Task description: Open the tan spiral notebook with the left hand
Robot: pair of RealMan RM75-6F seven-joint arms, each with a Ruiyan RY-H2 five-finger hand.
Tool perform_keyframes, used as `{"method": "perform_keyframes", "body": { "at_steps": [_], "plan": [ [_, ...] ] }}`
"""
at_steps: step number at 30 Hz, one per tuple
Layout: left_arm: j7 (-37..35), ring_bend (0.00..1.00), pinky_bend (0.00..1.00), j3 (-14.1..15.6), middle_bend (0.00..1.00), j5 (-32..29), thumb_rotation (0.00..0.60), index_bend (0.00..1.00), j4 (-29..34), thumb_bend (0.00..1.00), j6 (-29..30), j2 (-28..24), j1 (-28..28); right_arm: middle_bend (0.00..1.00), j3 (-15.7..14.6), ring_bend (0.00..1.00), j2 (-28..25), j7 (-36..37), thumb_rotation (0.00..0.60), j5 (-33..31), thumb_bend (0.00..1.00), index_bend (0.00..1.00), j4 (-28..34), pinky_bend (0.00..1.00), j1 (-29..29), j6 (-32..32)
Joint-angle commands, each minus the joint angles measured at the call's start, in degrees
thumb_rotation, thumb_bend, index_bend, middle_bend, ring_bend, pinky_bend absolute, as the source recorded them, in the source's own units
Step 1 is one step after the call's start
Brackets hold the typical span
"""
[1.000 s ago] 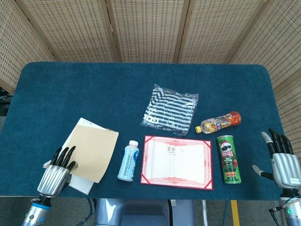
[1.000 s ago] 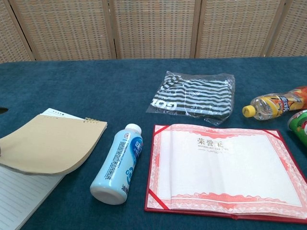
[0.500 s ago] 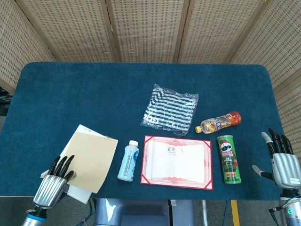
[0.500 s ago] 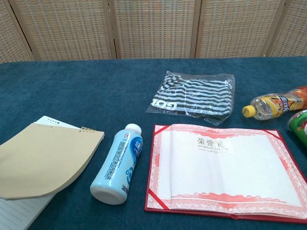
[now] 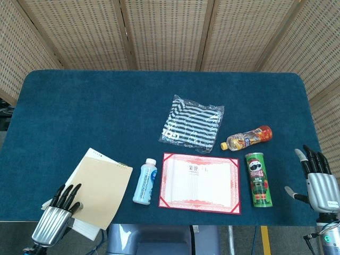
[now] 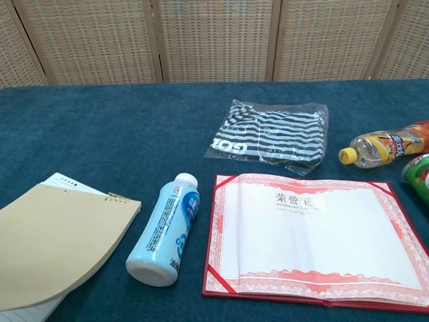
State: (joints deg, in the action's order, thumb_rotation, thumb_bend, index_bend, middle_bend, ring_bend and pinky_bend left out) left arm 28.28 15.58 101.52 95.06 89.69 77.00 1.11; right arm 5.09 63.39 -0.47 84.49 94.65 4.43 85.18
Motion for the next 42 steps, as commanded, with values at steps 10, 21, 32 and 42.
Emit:
{"method": "perform_keyframes", "body": {
  "at_steps": [10, 21, 32, 42],
  "plan": [
    [2.27, 0.0, 0.0, -6.91, 0.0, -0.31, 0.6, 0.81, 1.82, 0.72, -1.5, -0.84, 2.88, 0.0, 0.01, 0.0, 0.02, -0.14, 0.6, -0.15, 0.04, 0.03, 0.11, 0.0, 0.02, -0.11],
    [5.3, 0.0, 0.0, -16.29, 0.0, -5.15, 0.6, 0.81, 3.68, 0.72, -6.93, -0.56, 9.18, 0.0, 0.14, 0.0, -0.02, 0.24, 0.6, -0.36, 0.05, 0.03, 0.2, 0.0, 0.11, -0.28],
    [6.68, 0.0, 0.0, -20.96, 0.0, -11.77, 0.6, 0.81, 1.26, 0.72, -12.6, 2.57, 13.5, 0.0, 0.16, 0.0, -0.04, 0.54, 0.6, -0.53, 0.05, 0.03, 0.24, 0.0, 0.15, -0.46],
    [7.09, 0.0, 0.0, -25.86, 0.0, -16.58, 0.6, 0.81, -0.55, 0.72, -14.76, 3.65, 17.39, 0.0, 0.15, 0.0, -0.08, 0.64, 0.6, -0.67, 0.05, 0.03, 0.41, 0.0, 0.18, -0.62]
  ]
}}
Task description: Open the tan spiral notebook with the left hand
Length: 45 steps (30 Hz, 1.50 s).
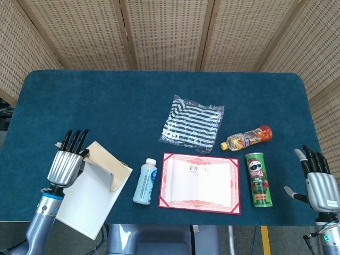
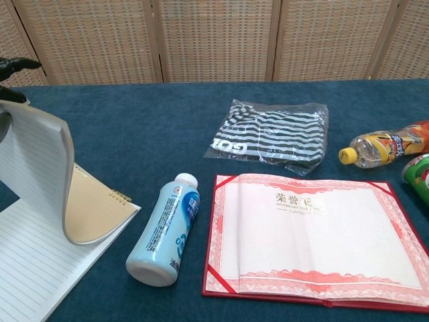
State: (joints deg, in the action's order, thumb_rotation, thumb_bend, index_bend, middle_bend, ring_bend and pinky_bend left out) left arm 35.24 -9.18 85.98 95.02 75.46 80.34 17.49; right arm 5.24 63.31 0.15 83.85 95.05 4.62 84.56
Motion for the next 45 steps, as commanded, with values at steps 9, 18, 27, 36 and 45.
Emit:
{"method": "perform_keyframes", "body": {
  "at_steps": [9, 18, 27, 36, 45],
  "plan": [
    [0.29, 0.0, 0.0, -5.27, 0.0, -5.09, 0.6, 0.81, -3.17, 0.72, -2.09, 1.64, 5.02, 0.0, 0.03, 0.0, -0.13, 0.46, 0.6, -0.31, 0.04, 0.03, 0.12, 0.0, 0.05, -0.34],
    [-0.46, 0.0, 0.0, -8.03, 0.0, -8.25, 0.6, 0.81, -7.87, 0.71, -3.55, 3.94, 8.92, 0.0, 0.03, 0.0, -0.14, 0.84, 0.6, -0.37, 0.05, 0.03, 0.12, 0.0, 0.1, -0.48],
    [-1.86, 0.0, 0.0, -10.55, 0.0, -11.47, 0.6, 0.81, -15.75, 0.71, -5.52, 7.37, 14.14, 0.0, 0.11, 0.0, -0.19, 1.26, 0.6, -0.79, 0.05, 0.03, 0.24, 0.0, 0.31, -1.09],
    [-3.74, 0.0, 0.0, -10.7, 0.0, -11.76, 0.6, 0.81, -23.51, 0.7, -5.74, 10.84, 17.95, 0.0, 0.14, 0.0, -0.21, 1.84, 0.6, -0.9, 0.04, 0.03, 0.4, 0.0, 0.48, -1.44],
    [-5.69, 0.0, 0.0, -11.07, 0.0, -12.38, 0.6, 0.81, -33.58, 0.69, -6.3, 15.7, 22.11, 0.0, 0.21, 0.0, -0.21, 2.79, 0.6, -0.92, 0.04, 0.03, 0.57, 0.0, 0.48, -1.43]
  ]
}}
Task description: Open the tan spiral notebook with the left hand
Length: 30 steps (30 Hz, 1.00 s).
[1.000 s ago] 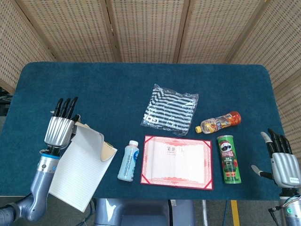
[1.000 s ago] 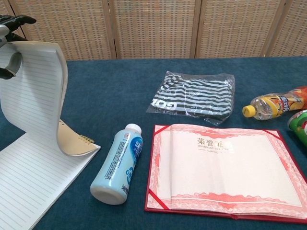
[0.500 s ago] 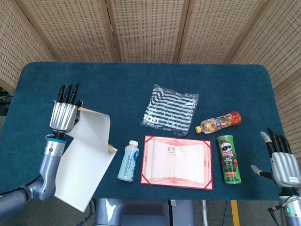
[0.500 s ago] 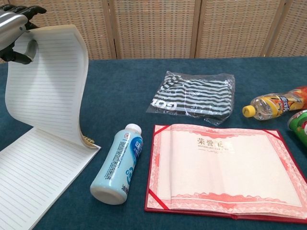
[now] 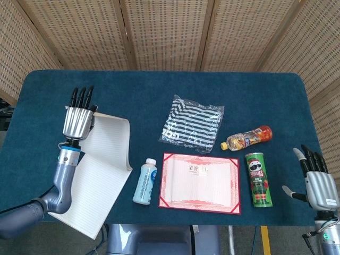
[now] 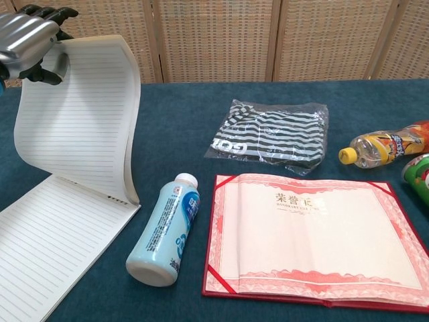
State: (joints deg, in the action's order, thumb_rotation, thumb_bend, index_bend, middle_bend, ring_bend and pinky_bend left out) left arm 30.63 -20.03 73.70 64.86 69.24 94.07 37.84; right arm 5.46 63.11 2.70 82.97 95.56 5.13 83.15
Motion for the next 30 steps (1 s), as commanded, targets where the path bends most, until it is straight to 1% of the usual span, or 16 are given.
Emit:
{"method": "perform_keyframes", "body": {
  "at_steps": [1, 12, 16, 19, 22, 27, 30],
  "plan": [
    [-1.37, 0.0, 0.0, -0.32, 0.0, 0.03, 0.6, 0.81, -4.74, 0.69, 0.05, 2.55, 2.32, 0.0, -0.02, 0.0, 0.01, 0.4, 0.6, -0.04, 0.04, 0.03, 0.03, 0.0, -0.02, -0.05],
    [-4.75, 0.0, 0.0, -0.85, 0.0, 0.58, 0.6, 0.81, -17.89, 0.66, 0.25, 8.44, 7.63, 0.0, 0.06, 0.0, -0.07, 1.6, 0.6, -0.22, 0.04, 0.03, 0.17, 0.0, 0.13, -0.45],
    [-4.69, 0.0, 0.0, -0.64, 0.0, 0.5, 0.6, 0.76, -22.31, 0.64, -0.05, 10.34, 8.97, 0.0, 0.11, 0.0, -0.26, 2.05, 0.6, -0.34, 0.04, 0.03, 0.38, 0.0, 0.22, -0.69],
    [-5.18, 0.0, 0.0, -0.43, 0.0, 0.43, 0.6, 0.69, -26.62, 0.63, -0.03, 12.38, 10.03, 0.0, 0.07, 0.0, -0.25, 2.36, 0.6, -0.33, 0.04, 0.03, 0.38, 0.0, 0.22, -0.75],
    [-6.17, 0.0, 0.0, -0.09, 0.0, 0.3, 0.6, 0.58, -30.06, 0.61, -0.41, 14.09, 10.75, 0.0, 0.12, 0.0, -0.25, 2.56, 0.6, -0.36, 0.04, 0.03, 0.36, 0.0, 0.26, -0.79],
    [-7.34, 0.0, 0.0, 1.24, 0.0, 0.99, 0.6, 0.35, -34.87, 0.53, -0.4, 16.15, 11.46, 0.0, 0.09, 0.0, -0.2, 2.96, 0.6, -0.31, 0.04, 0.03, 0.27, 0.0, 0.24, -0.76],
    [-8.03, 0.0, 0.0, 1.56, 0.0, 0.98, 0.6, 0.29, -36.96, 0.49, -0.48, 17.09, 11.74, 0.0, 0.14, 0.0, -0.29, 3.12, 0.6, -0.25, 0.04, 0.03, 0.43, 0.0, 0.25, -0.67]
  ]
}}
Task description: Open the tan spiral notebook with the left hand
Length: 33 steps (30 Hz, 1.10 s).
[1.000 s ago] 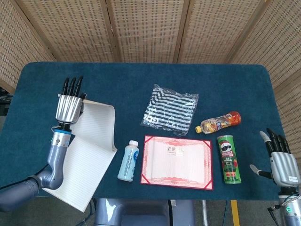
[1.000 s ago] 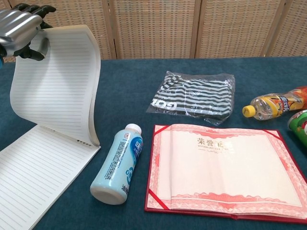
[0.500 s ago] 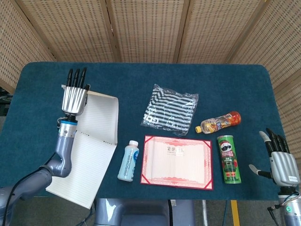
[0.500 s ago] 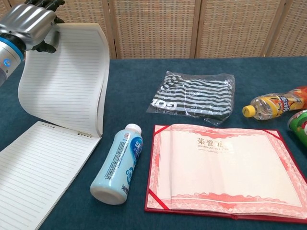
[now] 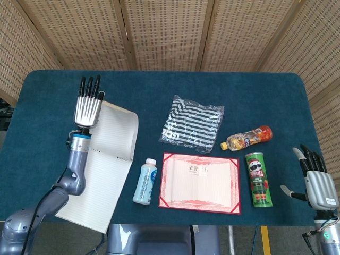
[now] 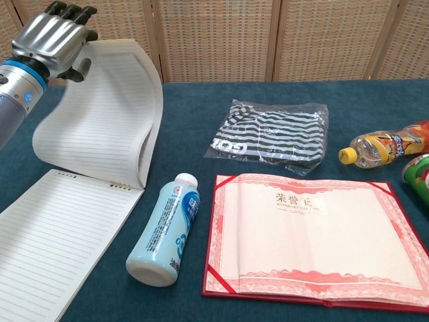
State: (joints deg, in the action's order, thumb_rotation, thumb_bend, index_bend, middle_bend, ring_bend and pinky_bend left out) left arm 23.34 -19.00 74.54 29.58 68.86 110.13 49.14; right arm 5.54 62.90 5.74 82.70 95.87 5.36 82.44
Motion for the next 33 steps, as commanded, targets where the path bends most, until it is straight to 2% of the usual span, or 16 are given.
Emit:
{"method": "perform_keyframes", "body": {
  "at_steps": [1, 6, 19, 20, 22, 24, 26, 28, 33],
  "plan": [
    [-0.76, 0.0, 0.0, 0.6, 0.0, 0.09, 0.6, 0.27, -2.36, 0.48, -0.26, 1.29, 0.55, 0.0, 0.08, 0.0, -0.11, 0.13, 0.6, 0.02, 0.04, 0.03, 0.19, 0.0, 0.03, 0.05],
    [-1.0, 0.0, 0.0, 0.62, 0.0, -0.33, 0.6, 0.17, -4.89, 0.47, -0.53, 2.33, 0.91, 0.0, 0.07, 0.0, -0.04, 0.41, 0.6, 0.06, 0.04, 0.03, 0.18, 0.0, -0.07, 0.23],
    [-2.64, 0.0, 0.0, 1.36, 0.0, -0.76, 0.6, 0.15, -7.26, 0.46, -0.61, 3.64, 0.35, 0.0, 0.04, 0.0, -0.07, 0.69, 0.6, 0.13, 0.04, 0.03, 0.0, 0.0, -0.02, 0.17],
    [-3.11, 0.0, 0.0, 1.39, 0.0, -0.78, 0.6, 0.15, -6.92, 0.46, -0.42, 3.53, 0.15, 0.0, 0.01, 0.0, -0.1, 0.68, 0.6, 0.15, 0.04, 0.03, 0.0, 0.0, -0.04, 0.17],
    [-4.18, 0.0, 0.0, 1.43, 0.0, -0.78, 0.6, 0.14, -5.82, 0.37, 0.32, 3.1, -0.38, 0.0, 0.0, 0.0, -0.17, 0.66, 0.6, 0.17, 0.04, 0.03, 0.05, 0.0, -0.03, 0.14],
    [-5.85, 0.0, 0.0, 1.57, 0.0, -0.62, 0.6, 0.13, -3.5, 0.16, 1.86, 2.09, -1.51, 0.0, 0.0, 0.0, -0.25, 0.65, 0.6, 0.09, 0.04, 0.03, 0.05, 0.0, 0.01, 0.03],
    [-7.18, 0.0, 0.0, 1.78, 0.0, -0.5, 0.6, 0.11, -0.46, 0.04, 3.26, 0.65, -2.97, 0.0, -0.03, 0.0, -0.24, 0.64, 0.6, 0.11, 0.04, 0.03, 0.04, 0.0, 0.06, -0.08],
    [-8.11, 0.0, 0.0, 2.49, 0.0, -0.01, 0.6, 0.1, 4.17, 0.0, 4.82, -1.72, -5.0, 0.0, -0.15, 0.0, -0.18, 0.28, 0.6, 0.32, 0.04, 0.03, -0.01, 0.0, 0.07, -0.04],
    [-6.96, 0.0, 0.0, 4.02, 0.0, 0.45, 0.6, 0.05, 18.97, 0.0, 8.38, -9.26, -10.45, 0.0, -0.22, 0.0, -0.07, -0.41, 0.6, 0.46, 0.04, 0.03, 0.12, 0.0, -0.04, 0.29]
  ]
}}
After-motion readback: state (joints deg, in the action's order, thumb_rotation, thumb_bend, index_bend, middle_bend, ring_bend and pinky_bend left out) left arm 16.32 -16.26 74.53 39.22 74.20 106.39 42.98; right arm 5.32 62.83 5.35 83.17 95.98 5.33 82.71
